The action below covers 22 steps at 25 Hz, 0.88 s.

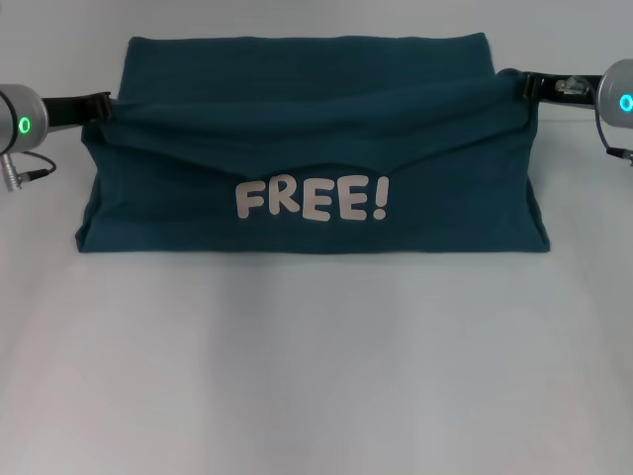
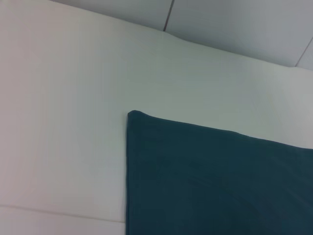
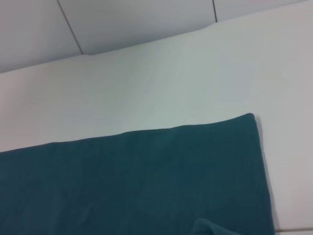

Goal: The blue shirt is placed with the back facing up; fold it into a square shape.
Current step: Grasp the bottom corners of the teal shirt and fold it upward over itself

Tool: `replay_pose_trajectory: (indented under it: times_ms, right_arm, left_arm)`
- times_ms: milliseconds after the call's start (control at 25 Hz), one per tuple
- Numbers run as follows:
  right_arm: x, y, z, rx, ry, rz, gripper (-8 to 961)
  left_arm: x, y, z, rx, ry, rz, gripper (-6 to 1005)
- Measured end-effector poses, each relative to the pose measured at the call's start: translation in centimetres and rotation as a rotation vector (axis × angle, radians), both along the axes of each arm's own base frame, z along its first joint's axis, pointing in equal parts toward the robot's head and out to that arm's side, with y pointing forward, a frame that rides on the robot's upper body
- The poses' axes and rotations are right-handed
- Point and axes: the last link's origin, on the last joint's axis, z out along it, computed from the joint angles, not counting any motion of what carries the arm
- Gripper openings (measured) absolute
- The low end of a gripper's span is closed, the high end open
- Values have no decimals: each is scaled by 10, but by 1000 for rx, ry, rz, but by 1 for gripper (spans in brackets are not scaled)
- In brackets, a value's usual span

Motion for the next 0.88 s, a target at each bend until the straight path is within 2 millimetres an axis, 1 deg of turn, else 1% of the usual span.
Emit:
replay_pose_trajectory:
  times_ms: [280, 600, 720, 880]
  right_arm:
    - [-6, 3, -1, -3, -8, 15, 155]
    - [-11, 1, -9, -69, -47, 41, 180]
    - [-9, 1, -9, -85, -57, 35, 189]
    - [-6, 1, -8, -92, -56, 24, 202]
  left_arm:
    - [4, 3, -2, 8, 6, -5, 24]
    - [2, 3, -3, 2, 11, -4, 23]
    - [2, 3, -2, 6, 0, 4, 82]
    - [2, 3, -3, 6, -24, 18, 253]
